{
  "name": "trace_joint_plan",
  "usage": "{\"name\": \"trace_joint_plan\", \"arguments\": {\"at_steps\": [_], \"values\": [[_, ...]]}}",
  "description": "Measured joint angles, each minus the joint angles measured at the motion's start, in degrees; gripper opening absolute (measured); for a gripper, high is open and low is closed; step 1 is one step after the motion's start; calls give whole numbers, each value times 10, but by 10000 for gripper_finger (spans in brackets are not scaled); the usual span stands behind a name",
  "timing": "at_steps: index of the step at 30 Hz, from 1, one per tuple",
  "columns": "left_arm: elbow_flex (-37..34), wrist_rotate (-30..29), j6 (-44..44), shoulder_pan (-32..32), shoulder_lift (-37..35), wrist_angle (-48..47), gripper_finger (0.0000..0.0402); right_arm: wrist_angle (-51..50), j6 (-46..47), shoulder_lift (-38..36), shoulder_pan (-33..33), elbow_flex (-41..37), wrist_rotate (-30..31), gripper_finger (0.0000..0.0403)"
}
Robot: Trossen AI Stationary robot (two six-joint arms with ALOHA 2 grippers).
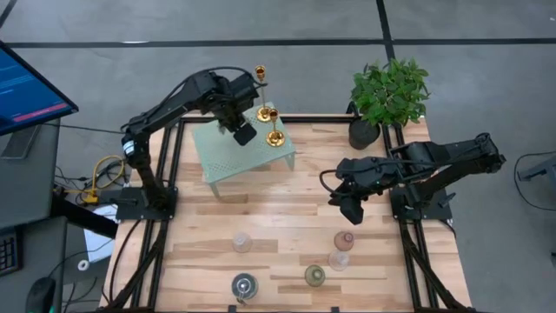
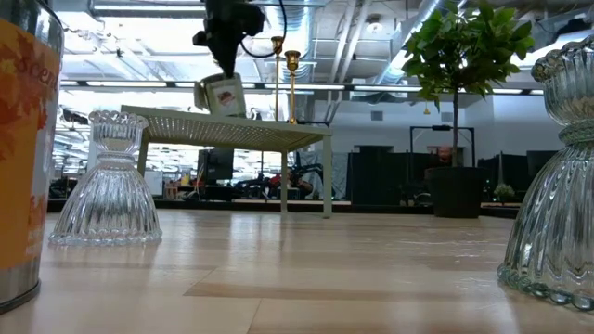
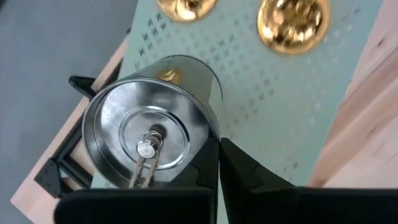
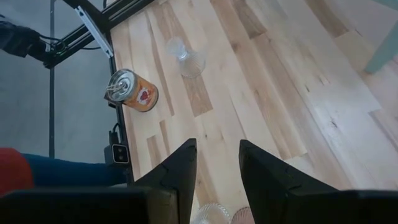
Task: Pick & Place candle stick holders
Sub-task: Put the green scented candle on the shelf
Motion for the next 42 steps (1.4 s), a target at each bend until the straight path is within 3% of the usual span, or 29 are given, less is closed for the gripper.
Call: {"name": "trace_joint_plan", "arguments": {"at_steps": [7, 16, 42], "values": [[-87, 11, -11, -1, -45, -4, 2, 0, 0, 0, -1, 0, 0, 111], [-89, 8, -19, -2, -66, -2, 2, 0, -1, 0, -1, 0, 0, 111], [-89, -23, 33, 3, -43, -3, 5, 3, -1, 0, -1, 0, 0, 111]]}}
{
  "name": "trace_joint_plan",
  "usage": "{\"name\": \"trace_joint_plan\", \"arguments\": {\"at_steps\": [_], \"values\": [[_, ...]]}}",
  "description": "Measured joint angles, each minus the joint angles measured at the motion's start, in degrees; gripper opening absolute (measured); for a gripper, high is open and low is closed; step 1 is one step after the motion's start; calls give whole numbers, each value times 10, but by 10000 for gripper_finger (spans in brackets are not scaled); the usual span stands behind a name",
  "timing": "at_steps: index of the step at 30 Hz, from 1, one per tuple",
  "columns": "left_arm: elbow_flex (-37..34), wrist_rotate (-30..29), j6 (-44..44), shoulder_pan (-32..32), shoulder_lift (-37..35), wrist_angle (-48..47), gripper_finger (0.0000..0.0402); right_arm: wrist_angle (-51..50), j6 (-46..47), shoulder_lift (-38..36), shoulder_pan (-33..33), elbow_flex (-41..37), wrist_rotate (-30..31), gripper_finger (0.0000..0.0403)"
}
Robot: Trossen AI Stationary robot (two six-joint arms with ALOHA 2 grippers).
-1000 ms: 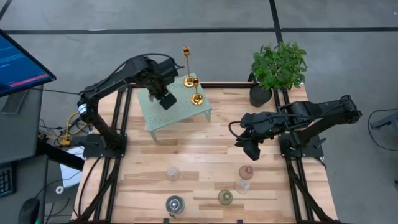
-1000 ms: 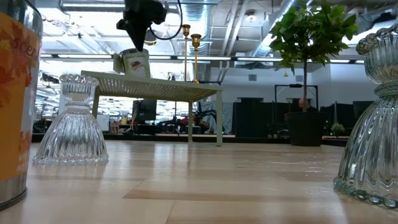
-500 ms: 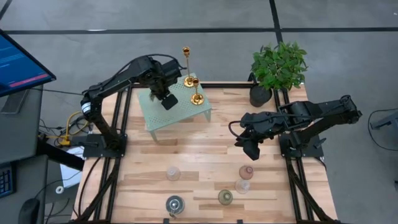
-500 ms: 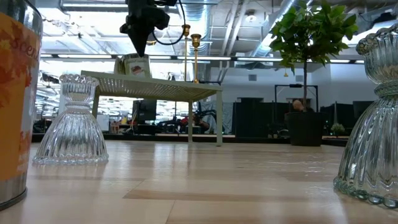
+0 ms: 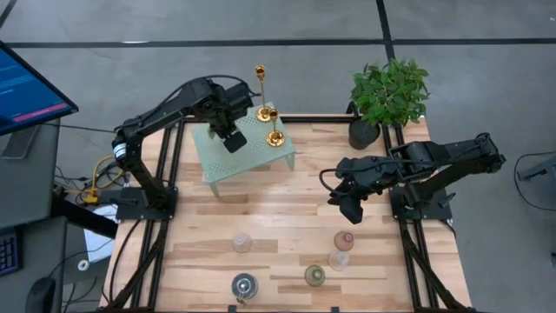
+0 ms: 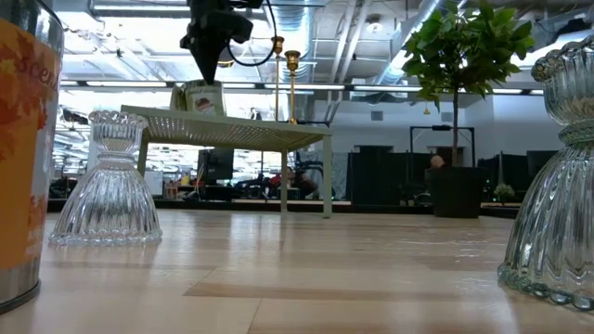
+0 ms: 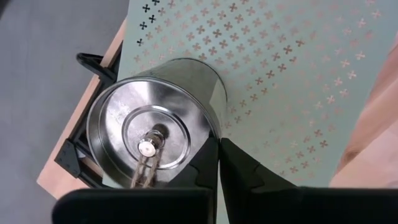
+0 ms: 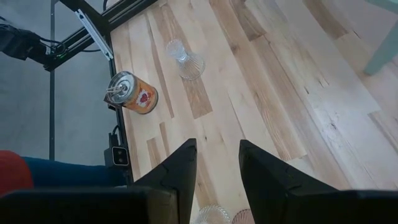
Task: Pick & Place candle stick holders
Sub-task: Put the green scented candle on the shelf
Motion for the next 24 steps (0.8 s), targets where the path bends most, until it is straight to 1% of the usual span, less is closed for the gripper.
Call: {"name": "trace_joint_plan", "arguments": {"at_steps": [14, 22, 24], "values": [[0, -8, 48, 46, 0, 0, 5, 0, 0, 0, 0, 0, -1, 111], [0, -9, 70, 51, 6, 0, 5, 0, 0, 0, 0, 0, -2, 111], [0, -24, 72, 51, 9, 0, 5, 0, 0, 0, 0, 0, -2, 111]]}}
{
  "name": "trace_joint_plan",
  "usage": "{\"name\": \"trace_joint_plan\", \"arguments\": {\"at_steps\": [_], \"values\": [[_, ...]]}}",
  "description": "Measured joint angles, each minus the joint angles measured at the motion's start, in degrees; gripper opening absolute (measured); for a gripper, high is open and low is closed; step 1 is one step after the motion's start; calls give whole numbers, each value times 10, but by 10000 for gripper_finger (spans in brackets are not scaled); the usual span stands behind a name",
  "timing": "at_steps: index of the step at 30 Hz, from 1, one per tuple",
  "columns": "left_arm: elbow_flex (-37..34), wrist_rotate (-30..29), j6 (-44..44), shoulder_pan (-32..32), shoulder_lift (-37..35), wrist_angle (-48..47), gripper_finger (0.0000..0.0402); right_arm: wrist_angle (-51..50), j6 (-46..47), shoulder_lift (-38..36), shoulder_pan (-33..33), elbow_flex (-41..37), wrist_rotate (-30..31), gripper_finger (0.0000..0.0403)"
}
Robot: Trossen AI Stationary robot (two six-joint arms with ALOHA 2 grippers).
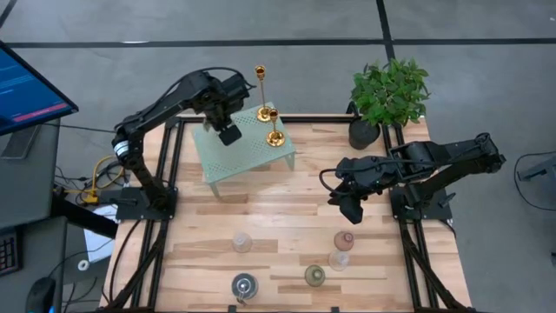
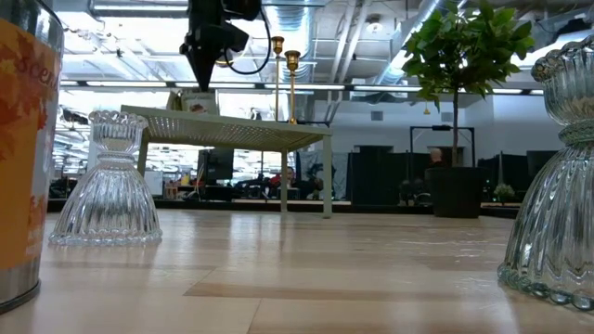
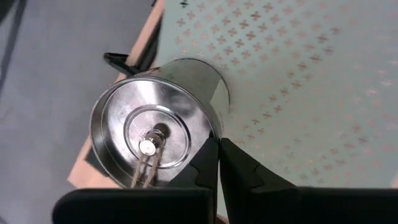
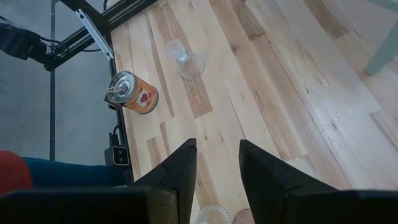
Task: Pick & Place candle stick holders
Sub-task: Put the green scented candle on the shelf
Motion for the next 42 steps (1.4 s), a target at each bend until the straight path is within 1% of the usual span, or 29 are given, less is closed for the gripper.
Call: {"name": "trace_joint_plan", "arguments": {"at_steps": [18, 31, 36, 42], "values": [[0, -5, 22, 5, 1, 0, 7, 0, 0, 0, 0, 0, 0, 111], [0, -8, 27, 5, 1, 0, 38, 0, 0, 0, 0, 0, 0, 111], [0, -18, 27, 5, 1, 0, 50, 0, 0, 0, 0, 0, 0, 111], [0, -23, 26, 0, -1, 0, 84, 0, 0, 0, 0, 0, 0, 111]]}}
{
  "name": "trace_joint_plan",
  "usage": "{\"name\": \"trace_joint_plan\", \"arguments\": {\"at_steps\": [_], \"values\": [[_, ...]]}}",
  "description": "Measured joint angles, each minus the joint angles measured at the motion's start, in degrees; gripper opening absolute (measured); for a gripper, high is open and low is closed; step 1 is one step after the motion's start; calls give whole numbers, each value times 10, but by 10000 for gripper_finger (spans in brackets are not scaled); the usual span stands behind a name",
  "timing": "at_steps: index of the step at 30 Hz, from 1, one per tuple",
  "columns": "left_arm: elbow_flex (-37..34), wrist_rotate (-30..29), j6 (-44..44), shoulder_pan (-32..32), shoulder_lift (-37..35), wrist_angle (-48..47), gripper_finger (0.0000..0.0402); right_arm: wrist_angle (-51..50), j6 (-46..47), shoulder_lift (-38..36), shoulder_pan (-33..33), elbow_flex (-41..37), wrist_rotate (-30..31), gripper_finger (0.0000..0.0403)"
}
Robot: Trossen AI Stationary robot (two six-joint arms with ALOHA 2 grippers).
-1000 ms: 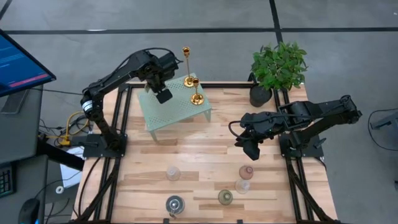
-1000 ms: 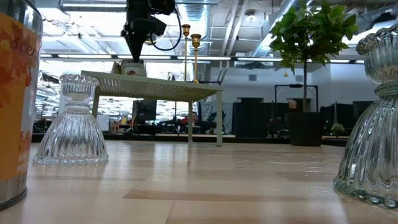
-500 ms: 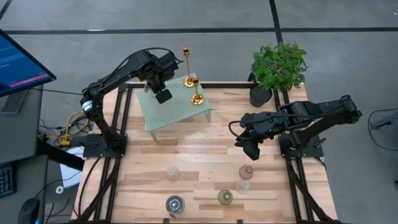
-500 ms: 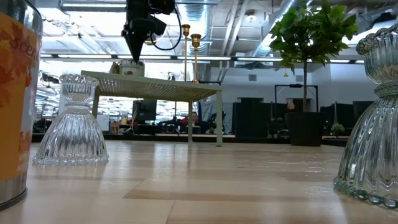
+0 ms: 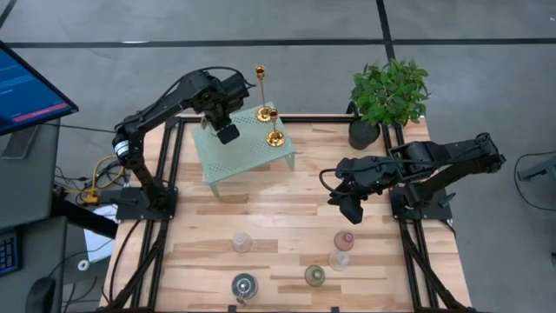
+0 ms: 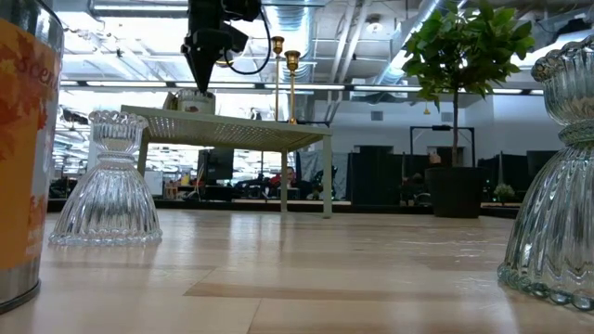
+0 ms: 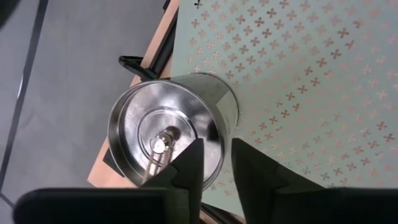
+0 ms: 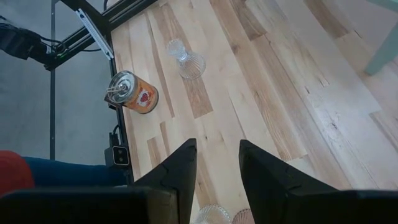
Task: Pick & Place candle stick holders
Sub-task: Put the green scented candle on the shelf
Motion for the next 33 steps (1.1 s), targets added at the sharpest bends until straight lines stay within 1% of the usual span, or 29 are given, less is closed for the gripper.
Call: {"name": "trace_joint_plan", "arguments": {"at_steps": [9, 12, 15, 17, 19, 21, 23, 24, 26, 28, 30, 33], "values": [[0, 1, -15, -27, -43, 0, 152, 0, -9, 0, 0, 0, 0, 111], [0, 1, -38, -37, -73, 3, 162, 0, -9, 0, 0, 0, 0, 111], [0, 1, -66, -47, -110, 6, 161, 0, -9, 0, 0, 0, 0, 111], [0, 2, -94, -53, -137, 12, 152, 0, -9, 0, 0, 0, 0, 111], [0, 0, -134, -54, -165, 13, 131, 0, -9, 0, 0, 0, 0, 111], [0, -22, -180, -54, -194, 12, 95, 1, -9, 0, 0, 0, 0, 111], [0, -47, -214, -54, -217, 3, 41, 1, -9, 0, 0, 0, 0, 111], [0, -53, -230, -54, -225, -1, 21, 1, -9, 0, 0, 0, 0, 111], [-9, -67, -269, -52, -239, 2, 9, 1, -9, 0, 0, 0, 0, 111], [-33, -84, -316, -52, -248, 0, 4, 1, -10, 0, 0, 0, 0, 111], [-72, -105, -368, -52, -257, 0, 3, 1, -12, 0, 0, 0, 0, 111], [-141, -112, -418, -52, -268, 7, 3, 1, -14, 0, 0, 0, 0, 111]]}}
